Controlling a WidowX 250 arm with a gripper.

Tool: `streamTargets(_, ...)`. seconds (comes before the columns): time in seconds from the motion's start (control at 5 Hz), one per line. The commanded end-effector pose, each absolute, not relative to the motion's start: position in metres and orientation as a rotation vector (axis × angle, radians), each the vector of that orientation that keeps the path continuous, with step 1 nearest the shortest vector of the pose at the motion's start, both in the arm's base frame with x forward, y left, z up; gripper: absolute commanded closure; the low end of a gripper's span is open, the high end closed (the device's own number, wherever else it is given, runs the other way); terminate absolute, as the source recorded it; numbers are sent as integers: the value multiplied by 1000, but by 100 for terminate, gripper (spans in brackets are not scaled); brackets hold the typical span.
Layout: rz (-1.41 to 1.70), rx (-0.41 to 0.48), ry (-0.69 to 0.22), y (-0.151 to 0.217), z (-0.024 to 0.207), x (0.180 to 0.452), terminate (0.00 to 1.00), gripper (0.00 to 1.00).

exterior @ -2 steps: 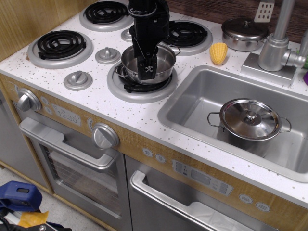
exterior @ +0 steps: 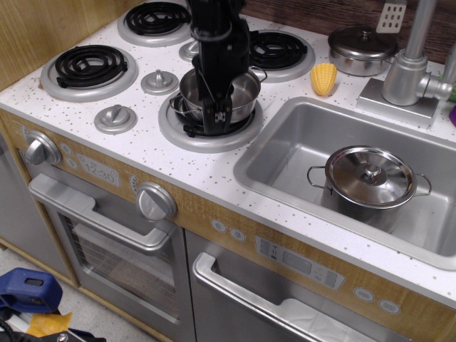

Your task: Pick up pan from stove

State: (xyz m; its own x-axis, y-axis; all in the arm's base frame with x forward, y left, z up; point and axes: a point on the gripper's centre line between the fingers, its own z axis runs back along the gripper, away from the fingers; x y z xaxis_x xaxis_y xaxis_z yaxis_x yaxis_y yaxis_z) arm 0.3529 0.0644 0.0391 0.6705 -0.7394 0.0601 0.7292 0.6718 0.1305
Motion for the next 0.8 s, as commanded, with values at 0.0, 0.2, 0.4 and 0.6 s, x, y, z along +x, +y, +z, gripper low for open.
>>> streamTargets(0.0, -837, 113, -182, 71, 42, 360, 0, 0)
streamTargets(0.2, -837, 117, -195, 74, 35, 362, 0, 100)
streamTargets(0.4, -839, 115, -195, 75, 33, 363, 0, 100)
streamTargets(0.6, -833, 128, -195, 75, 36, 363, 0, 100)
